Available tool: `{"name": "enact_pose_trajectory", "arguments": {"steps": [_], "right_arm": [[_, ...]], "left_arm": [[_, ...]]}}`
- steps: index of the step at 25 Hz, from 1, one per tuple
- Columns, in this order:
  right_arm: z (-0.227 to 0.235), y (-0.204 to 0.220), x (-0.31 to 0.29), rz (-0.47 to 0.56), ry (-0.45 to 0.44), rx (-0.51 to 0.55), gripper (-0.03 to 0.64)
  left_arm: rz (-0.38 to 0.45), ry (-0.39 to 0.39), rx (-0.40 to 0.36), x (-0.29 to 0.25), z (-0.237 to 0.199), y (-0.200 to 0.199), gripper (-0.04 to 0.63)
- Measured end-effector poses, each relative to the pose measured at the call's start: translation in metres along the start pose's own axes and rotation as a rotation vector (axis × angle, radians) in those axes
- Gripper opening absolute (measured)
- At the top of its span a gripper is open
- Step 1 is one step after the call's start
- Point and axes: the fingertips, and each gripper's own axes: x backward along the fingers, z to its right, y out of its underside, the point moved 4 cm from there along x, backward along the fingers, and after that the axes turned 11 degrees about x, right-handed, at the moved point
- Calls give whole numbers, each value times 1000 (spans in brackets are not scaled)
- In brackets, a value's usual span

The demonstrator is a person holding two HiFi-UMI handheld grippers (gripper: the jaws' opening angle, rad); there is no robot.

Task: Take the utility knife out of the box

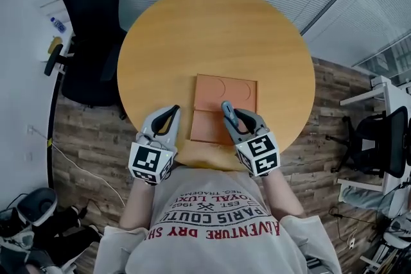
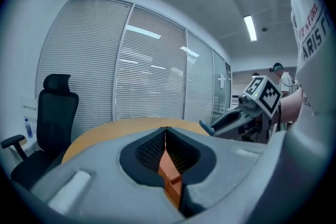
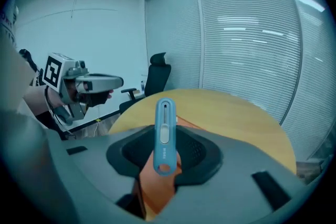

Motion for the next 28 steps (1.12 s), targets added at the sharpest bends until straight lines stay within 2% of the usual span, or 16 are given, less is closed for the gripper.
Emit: {"name": "enact_pose_trajectory", "arguments": {"steps": [4,13,18,28], "right_arm": [[6,-22,24,132,56,10,133],[13,-51,60,339,164,30,132],[12,-55,71,382,197,34,132],[8,-48,74,359,226,18,132]], "left_arm": [[20,-7,-3,5,9,-9,11],[59,-26,-35,20,23,-33,11],[56,-28,-48,29,31,-36,11],[50,-8,-54,32,35,-36,11]]}}
